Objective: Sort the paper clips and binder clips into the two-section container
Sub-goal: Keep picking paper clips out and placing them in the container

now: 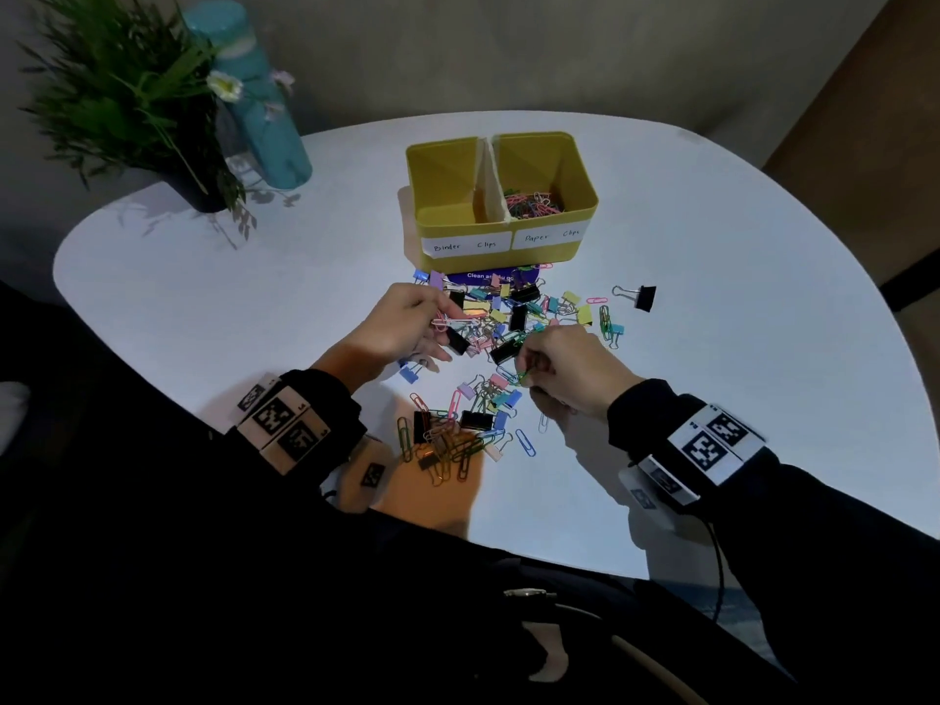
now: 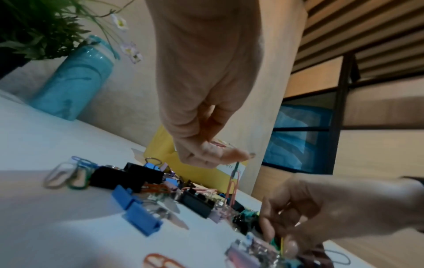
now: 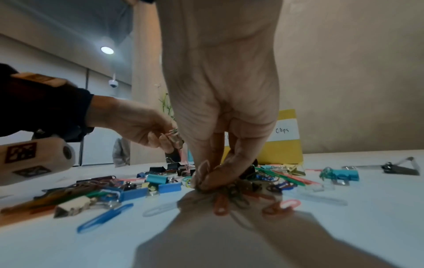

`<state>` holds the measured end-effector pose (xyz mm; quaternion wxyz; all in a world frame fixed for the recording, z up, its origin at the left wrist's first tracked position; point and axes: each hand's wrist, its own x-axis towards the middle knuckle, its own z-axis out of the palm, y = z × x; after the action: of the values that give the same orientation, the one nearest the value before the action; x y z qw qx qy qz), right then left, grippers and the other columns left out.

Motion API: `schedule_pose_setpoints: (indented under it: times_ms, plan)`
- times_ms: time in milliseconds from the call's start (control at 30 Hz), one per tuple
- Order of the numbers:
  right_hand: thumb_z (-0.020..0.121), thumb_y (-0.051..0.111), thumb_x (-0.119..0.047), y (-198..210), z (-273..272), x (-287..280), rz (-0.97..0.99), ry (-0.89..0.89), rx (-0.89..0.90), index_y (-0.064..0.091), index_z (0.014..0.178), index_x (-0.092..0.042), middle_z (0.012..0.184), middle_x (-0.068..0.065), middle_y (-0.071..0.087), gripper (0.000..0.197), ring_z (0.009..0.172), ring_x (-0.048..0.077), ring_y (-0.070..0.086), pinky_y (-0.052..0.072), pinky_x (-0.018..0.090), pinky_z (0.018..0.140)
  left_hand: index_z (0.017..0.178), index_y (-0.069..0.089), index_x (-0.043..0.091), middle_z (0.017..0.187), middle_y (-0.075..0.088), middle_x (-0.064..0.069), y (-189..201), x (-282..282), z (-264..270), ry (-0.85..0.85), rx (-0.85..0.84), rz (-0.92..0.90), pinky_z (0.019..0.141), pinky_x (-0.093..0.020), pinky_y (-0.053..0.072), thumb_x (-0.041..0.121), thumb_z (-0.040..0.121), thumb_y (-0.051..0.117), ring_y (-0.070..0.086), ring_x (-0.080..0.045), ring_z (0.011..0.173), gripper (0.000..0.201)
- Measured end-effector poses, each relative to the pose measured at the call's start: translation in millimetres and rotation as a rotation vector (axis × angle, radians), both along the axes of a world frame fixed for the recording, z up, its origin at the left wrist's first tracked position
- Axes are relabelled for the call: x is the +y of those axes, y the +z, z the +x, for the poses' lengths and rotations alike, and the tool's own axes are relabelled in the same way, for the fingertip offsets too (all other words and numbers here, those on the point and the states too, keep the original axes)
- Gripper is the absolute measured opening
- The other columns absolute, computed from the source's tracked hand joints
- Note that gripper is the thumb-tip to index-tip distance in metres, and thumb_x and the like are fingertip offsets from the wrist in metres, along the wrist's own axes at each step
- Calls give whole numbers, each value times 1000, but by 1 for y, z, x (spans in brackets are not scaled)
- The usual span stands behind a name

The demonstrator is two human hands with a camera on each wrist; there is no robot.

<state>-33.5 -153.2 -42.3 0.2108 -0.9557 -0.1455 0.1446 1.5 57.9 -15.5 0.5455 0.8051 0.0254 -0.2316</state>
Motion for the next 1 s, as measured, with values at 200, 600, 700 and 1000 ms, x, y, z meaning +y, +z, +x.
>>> schedule_pose_setpoints:
  times_ms: [200,600,700,1000]
  plan:
    - [85,61,-4,3,9,-9,-43,-8,-50,70,84,-11,92,3,51,12,85,22,54,40,25,69,96,67,0,88,68,-14,16,-7,6,-32,95,-202,67,-18,59,2,94,53,71,-11,67,14]
    - [89,65,-7,81,66,-58,678,-458,-44,67,85,-3,70,3,66,6,58,4,61,51,16,57,95,68,4,107,66,-11,82,-40,39,-29,-253,-219,68,-21,59,-3,87,60,72,-16,74,13]
    - [89,65,-6,99,91,-55,779,-553,-184,65,77,-11,69,4,65,13,57,3,62,50,14,55,95,68,4,110,64,-11,99,-58,61,12,-408,-227,69,-21,59,-3,90,59,71,-15,74,13]
    - [88,59,-7,91,151,-31,700,-724,-52,62,88,-6,89,19,67,3,65,23,67,59,31,59,134,51,18,133,50,-19,85,-95,128,-87,-254,-18,61,-34,62,12,99,48,65,-32,101,35]
